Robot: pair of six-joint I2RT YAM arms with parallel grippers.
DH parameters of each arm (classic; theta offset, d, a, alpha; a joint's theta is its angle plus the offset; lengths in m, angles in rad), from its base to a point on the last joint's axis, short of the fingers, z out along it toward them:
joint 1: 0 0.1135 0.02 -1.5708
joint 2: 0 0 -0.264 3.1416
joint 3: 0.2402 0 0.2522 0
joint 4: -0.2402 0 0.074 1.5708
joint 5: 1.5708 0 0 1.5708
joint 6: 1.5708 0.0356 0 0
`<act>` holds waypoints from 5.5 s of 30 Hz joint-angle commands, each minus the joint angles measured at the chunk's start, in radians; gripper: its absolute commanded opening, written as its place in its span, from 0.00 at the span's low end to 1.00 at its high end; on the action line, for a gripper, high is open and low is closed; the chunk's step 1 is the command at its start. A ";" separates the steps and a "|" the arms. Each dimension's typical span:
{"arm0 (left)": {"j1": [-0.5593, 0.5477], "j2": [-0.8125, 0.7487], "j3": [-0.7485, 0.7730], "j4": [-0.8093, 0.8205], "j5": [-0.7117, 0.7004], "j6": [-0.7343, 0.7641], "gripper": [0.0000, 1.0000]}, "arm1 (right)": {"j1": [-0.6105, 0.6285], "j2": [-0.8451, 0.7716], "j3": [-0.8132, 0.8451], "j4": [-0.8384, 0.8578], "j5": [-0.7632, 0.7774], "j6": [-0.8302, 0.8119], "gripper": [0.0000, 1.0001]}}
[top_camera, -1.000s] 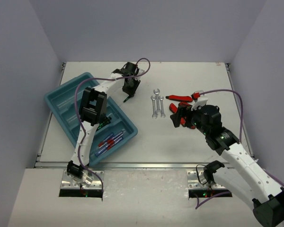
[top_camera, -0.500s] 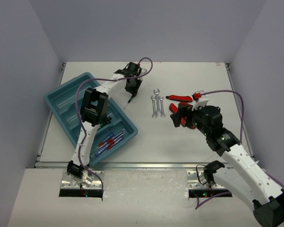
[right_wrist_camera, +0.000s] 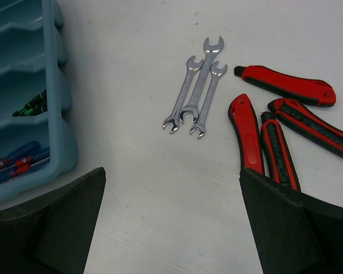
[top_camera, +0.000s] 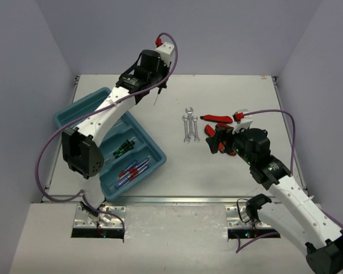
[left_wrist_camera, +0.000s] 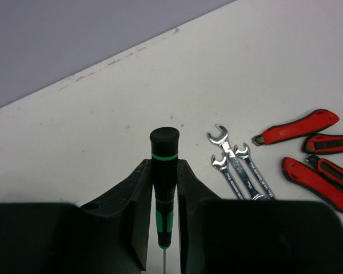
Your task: Sort the tools into containers
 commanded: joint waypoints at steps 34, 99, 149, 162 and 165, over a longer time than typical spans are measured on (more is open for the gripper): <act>0.129 -0.511 -0.947 0.110 -0.084 0.383 1.00 | 0.003 -0.014 -0.004 0.047 -0.030 -0.052 0.99; 0.027 -0.937 -1.085 0.526 0.243 -0.836 1.00 | 0.254 0.504 0.355 0.081 -0.030 0.032 0.00; 0.306 -0.407 -0.801 0.424 -0.506 0.469 0.00 | 0.089 0.192 0.079 -0.003 0.222 -0.001 0.99; 0.307 -0.238 -0.888 0.461 -0.433 0.525 0.01 | 0.089 0.160 0.066 -0.003 0.219 -0.010 0.99; 0.306 -0.258 -0.881 0.454 -0.402 0.512 0.08 | 0.087 0.165 0.066 -0.003 0.222 -0.011 0.99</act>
